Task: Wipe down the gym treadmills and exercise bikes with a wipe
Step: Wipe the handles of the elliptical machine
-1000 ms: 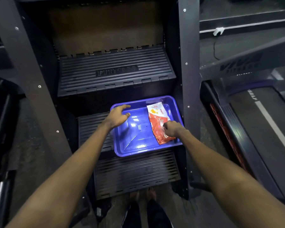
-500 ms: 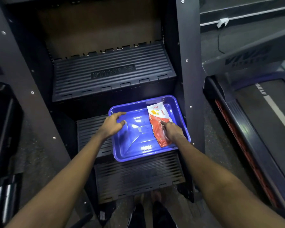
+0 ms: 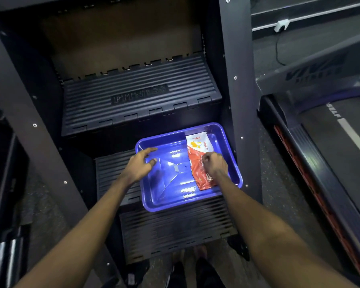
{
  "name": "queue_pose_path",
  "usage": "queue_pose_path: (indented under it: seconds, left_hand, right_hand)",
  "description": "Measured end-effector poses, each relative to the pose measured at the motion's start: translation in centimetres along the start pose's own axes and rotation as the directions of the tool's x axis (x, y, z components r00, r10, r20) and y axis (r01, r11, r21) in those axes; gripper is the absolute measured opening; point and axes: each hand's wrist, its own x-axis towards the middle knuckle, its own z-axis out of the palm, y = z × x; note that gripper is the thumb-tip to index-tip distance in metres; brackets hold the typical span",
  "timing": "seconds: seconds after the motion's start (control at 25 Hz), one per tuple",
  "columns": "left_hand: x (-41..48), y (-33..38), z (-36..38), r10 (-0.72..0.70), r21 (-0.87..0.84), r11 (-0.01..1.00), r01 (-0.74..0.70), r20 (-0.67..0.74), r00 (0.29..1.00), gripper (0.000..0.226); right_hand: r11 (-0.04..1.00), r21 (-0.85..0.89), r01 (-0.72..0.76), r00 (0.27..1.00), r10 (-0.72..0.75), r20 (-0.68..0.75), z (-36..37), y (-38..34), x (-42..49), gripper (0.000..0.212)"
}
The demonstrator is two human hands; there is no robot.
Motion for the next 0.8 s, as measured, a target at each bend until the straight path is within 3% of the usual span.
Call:
queue_pose_path:
  seconds: [0.2, 0.48, 0.6, 0.68, 0.8]
  left_hand:
    - [0.3, -0.2, -0.1, 0.001, -0.007, 1.0, -0.001, 0.0, 1.0, 0.043]
    - [0.3, 0.2, 0.5, 0.01, -0.008, 1.0, -0.01, 0.001, 1.0, 0.044]
    - [0.2, 0.3, 0.7, 0.013, -0.001, 1.0, -0.013, -0.004, 1.0, 0.044]
    - [0.1, 0.2, 0.8, 0.002, -0.004, 1.0, -0.002, -0.004, 1.0, 0.044]
    - [0.0, 0.2, 0.9, 0.012, -0.001, 1.0, -0.012, 0.014, 1.0, 0.044]
  right_hand:
    - [0.989, 0.047, 0.14, 0.986, -0.144, 0.083, -0.7, 0.8, -0.3, 0.008]
    - [0.944, 0.327, -0.029, 1.0, 0.031, 0.0, -1.7, 1.2, -0.9, 0.007]
    - [0.952, 0.302, 0.043, 0.999, -0.046, 0.002, -1.6, 1.8, -1.0, 0.019]
    - [0.966, 0.245, 0.084, 0.99, -0.109, 0.091, -1.6, 2.2, -1.0, 0.028]
    - [0.989, 0.1, 0.107, 0.979, -0.122, 0.161, -2.2, 1.7, -1.3, 0.015]
